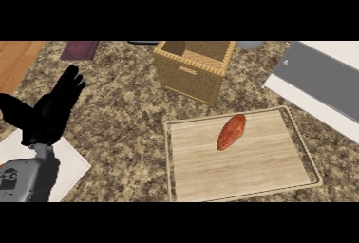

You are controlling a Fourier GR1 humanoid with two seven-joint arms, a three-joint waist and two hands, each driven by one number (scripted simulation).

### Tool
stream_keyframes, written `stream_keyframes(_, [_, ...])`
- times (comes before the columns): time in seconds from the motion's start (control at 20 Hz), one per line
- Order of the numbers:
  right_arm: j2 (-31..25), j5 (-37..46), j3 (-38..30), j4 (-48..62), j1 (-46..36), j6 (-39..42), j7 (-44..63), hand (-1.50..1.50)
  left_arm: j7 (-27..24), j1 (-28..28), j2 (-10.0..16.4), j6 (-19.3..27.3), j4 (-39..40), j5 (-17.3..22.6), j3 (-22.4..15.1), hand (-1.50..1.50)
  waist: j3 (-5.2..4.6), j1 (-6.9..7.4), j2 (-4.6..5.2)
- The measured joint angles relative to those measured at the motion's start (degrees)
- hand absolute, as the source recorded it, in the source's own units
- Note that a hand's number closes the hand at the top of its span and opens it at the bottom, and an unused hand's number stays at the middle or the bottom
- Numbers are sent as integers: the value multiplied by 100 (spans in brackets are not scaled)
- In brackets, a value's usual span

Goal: Pick the pear from the tray and place it in the tiered shelf

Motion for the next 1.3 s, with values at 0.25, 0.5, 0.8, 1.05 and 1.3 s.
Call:
stream_keyframes(0.25, [-14, 501, 209, 1159, -644, 57, -704, 150, -59, -129, -47, 39, 166, -54, 31, 0, -2, -3, 3])
stream_keyframes(0.5, [-2, 950, 335, 2164, -1080, 67, -1423, 150, -60, -31, -110, 40, 57, -92, -4, 0, 0, -3, 2])
stream_keyframes(0.8, [13, 1381, 398, 3347, -1949, -477, -1245, -150, -121, -105, -208, 63, 156, -174, -92, 0, 3, 74, 28])
stream_keyframes(1.05, [137, 1454, 220, 4171, -2458, -879, -1769, -150, -17, -95, -243, 86, 11, -184, -130, 0, 9, 101, 38])
stream_keyframes(1.3, [-126, 1359, -40, 4893, -2857, -713, -2223, -150, -55, -125, -211, 46, 97, -141, -52, 0, 13, 111, 53])
